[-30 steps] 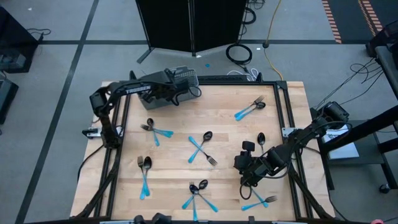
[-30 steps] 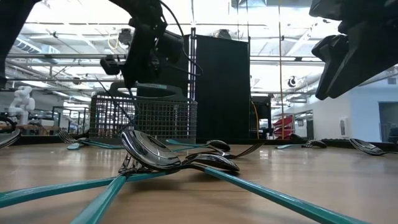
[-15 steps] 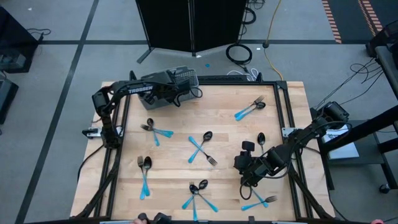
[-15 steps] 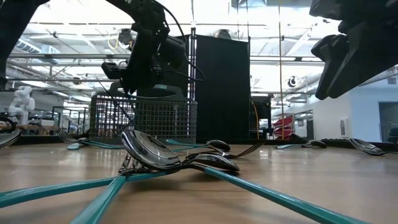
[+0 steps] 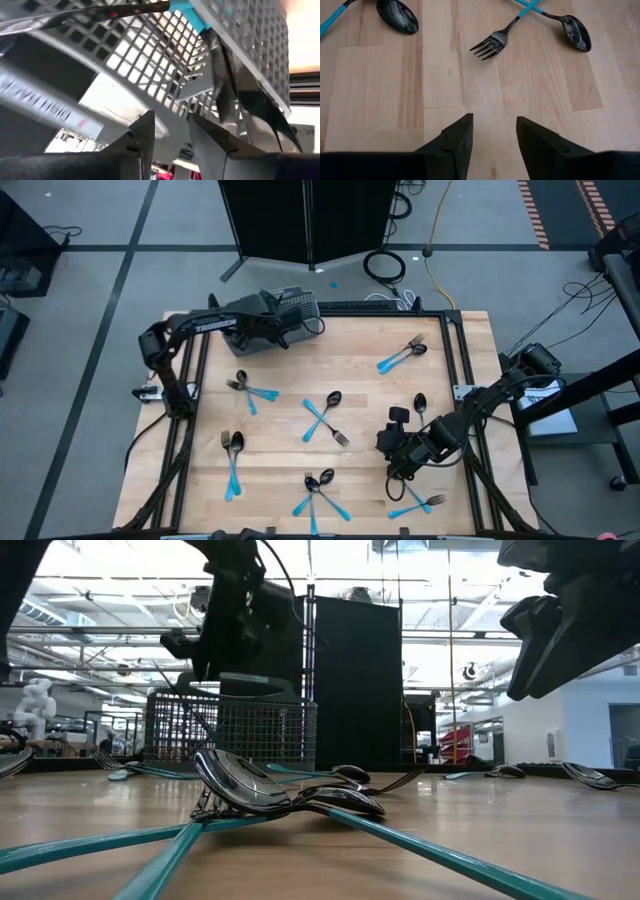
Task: Sort silverware
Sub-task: Put the blue spoon into the silverware basket
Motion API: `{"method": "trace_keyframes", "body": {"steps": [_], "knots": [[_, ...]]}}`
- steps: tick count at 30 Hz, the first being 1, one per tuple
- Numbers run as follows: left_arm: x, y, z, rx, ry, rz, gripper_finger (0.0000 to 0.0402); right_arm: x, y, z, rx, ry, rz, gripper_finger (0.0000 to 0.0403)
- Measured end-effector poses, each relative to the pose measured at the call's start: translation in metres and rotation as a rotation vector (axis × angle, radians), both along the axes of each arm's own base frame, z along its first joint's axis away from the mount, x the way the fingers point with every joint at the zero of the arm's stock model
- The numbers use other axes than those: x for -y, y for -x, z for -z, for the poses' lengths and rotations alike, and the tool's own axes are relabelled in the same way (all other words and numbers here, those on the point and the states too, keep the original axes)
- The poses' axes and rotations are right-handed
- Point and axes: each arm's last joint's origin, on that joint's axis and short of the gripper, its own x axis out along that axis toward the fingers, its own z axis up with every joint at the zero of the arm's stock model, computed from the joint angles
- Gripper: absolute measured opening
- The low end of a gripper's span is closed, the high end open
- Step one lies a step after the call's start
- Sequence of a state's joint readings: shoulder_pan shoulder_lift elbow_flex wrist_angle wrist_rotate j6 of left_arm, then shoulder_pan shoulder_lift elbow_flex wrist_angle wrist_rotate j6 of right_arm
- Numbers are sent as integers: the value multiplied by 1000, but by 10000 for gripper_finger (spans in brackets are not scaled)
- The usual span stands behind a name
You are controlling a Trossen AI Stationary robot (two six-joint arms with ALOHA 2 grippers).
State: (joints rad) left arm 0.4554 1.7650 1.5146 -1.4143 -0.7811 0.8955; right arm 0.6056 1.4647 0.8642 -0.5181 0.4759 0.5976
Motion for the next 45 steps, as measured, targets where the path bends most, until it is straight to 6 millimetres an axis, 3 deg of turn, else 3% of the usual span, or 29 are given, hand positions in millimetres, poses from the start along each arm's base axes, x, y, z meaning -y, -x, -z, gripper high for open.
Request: {"method": "trace_keyframes", "body": {"steps": [6,13,18,21,24,32,40,45], "knots": [[13,20,-36,181,-49,-52,118,1,-1,-1,40,61,11,144],[42,46,-71,575,107,-234,118,2,-5,-3,57,104,-42,144],[72,54,-90,837,389,-337,118,9,-11,-4,62,138,-64,144],[89,48,-98,990,596,-418,118,13,-16,-5,78,151,-73,144],[103,39,-102,1090,660,-526,118,18,-21,-6,86,152,-63,144],[147,13,-79,968,739,-431,118,23,-23,-6,91,128,-32,144],[183,-7,-21,867,784,-328,118,22,-23,-6,90,123,-24,144],[198,-16,7,860,840,-162,118,22,-22,-6,83,82,-18,144]]}}
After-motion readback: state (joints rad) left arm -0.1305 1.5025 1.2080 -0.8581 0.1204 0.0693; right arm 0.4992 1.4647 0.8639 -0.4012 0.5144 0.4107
